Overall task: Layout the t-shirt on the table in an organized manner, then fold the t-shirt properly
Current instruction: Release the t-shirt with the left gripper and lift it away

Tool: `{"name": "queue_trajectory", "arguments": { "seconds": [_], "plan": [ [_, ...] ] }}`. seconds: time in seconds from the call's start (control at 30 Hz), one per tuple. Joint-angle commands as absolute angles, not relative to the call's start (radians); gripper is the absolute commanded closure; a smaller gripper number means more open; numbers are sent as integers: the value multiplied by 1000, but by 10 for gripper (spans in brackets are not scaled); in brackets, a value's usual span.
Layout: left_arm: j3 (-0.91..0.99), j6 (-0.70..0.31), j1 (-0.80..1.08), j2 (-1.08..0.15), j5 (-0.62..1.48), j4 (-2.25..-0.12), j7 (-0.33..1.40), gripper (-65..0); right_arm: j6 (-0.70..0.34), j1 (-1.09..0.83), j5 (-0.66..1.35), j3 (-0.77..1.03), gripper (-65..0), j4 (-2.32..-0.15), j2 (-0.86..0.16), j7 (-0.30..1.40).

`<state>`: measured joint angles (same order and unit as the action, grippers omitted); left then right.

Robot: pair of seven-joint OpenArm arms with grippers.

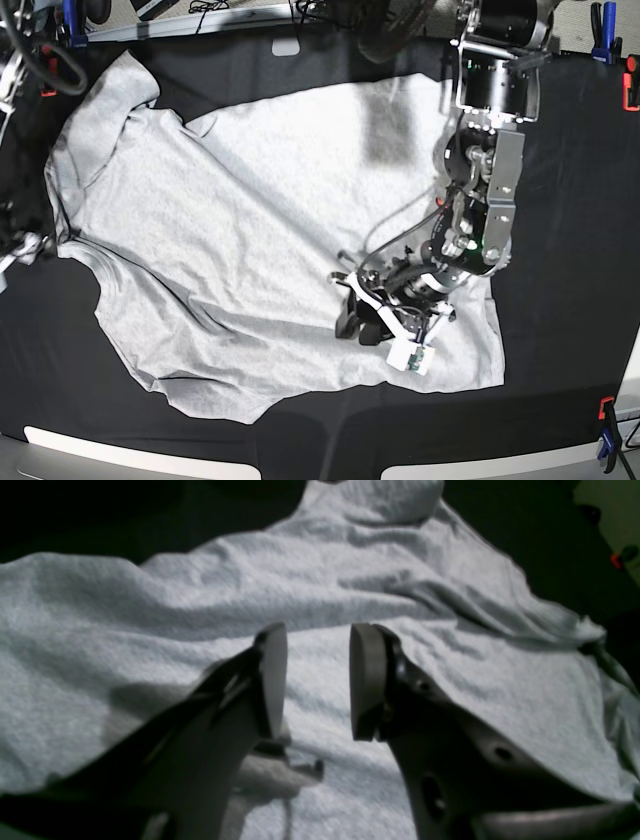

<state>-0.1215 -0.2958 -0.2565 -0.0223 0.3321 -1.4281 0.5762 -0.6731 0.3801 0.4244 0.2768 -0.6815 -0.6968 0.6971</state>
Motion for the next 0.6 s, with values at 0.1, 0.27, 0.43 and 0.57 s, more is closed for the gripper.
{"name": "queue_trajectory", "arguments": {
  "seconds": [0.1, 0.27, 0.43, 0.57],
  "plan": [
    [-121, -300, -282, -17, 342, -1449, 546, -194, -673, 362, 441, 281, -327, -696, -695, 669],
    [-121, -300, -282, -17, 342, -1449, 546, -194, -673, 357, 424, 281, -219, -696, -693, 669],
    [-121, -300, -282, -17, 342, -1449, 545, -194, -673, 357, 424, 284, 0, -696, -727, 665],
    [-121, -300, -282, -17, 342, -1449, 545, -194, -672, 357, 424, 310, 0, -696, -762, 653]
  ]
}}
